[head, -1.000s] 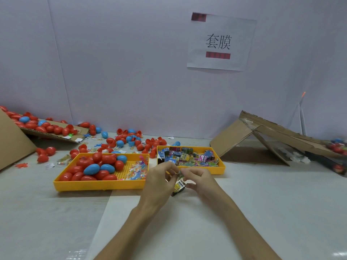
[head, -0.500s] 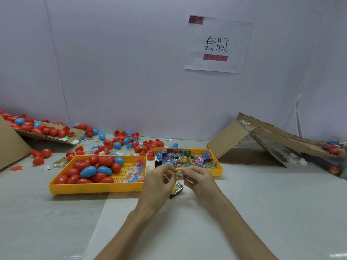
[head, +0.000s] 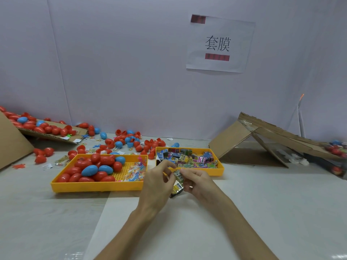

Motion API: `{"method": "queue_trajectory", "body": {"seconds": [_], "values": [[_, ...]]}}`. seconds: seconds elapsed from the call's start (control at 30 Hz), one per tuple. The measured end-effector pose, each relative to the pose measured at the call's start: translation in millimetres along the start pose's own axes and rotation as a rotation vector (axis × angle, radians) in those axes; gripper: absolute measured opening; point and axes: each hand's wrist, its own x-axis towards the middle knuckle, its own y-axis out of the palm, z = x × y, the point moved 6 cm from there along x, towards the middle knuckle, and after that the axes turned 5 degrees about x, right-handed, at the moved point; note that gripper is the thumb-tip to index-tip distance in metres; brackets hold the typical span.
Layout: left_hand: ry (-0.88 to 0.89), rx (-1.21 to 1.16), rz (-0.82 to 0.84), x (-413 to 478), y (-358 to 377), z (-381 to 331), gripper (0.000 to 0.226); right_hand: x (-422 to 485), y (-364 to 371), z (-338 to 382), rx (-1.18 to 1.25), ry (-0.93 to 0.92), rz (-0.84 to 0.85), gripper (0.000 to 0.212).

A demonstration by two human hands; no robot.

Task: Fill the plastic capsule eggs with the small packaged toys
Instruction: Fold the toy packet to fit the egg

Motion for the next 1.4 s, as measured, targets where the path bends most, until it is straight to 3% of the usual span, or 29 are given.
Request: {"method": "queue_trajectory", "body": {"seconds": [0.37,0.6,0.7,0.77,0.83,0.93,1.0,1.17,1.4], "values": [[-0.017,0.000,-0.003,2.7,-1.7,2.6,0.023,5.0,-4.6,-0.2,-0.065,-0.096,0.045,0.012],[0.012,0.025,0.017,2.1,-4.3,-2.1,0.011,7.7,-15.9,-0.5,-0.090,-0.110,-0.070,0.004],[-0.066,0.028,-0.097,7.2,-17.1,1.3,0.008,7.2,-18.5,0.2,-0.077,-0.097,-0.105,0.006],[-0.148,0.049,-0.111,16.8,-25.9,7.5,0.010,7.1,-17.7,0.9,-0.084,-0.099,-0.100,0.019],[-0.190,0.252,-0.042,32.3,-34.4,17.1,0.006,7.4,-17.6,2.6,-0.084,-0.107,-0.102,0.023],[-0.253,0.745,0.030,51.5,-57.0,35.2,0.025,8.5,-22.3,4.6,-0.074,-0.119,-0.117,0.022],[-0.278,0.944,0.077,59.6,-70.4,49.1,0.033,8.7,-23.3,5.3,-0.071,-0.125,-0.121,0.023],[-0.348,1.077,0.288,55.9,-79.6,83.0,0.027,8.2,-20.6,5.5,-0.057,-0.114,-0.119,0.022],[-0.315,1.125,0.244,61.0,-80.2,90.5,0.024,5.9,-20.8,7.3,-0.033,-0.100,-0.142,0.013]]}}
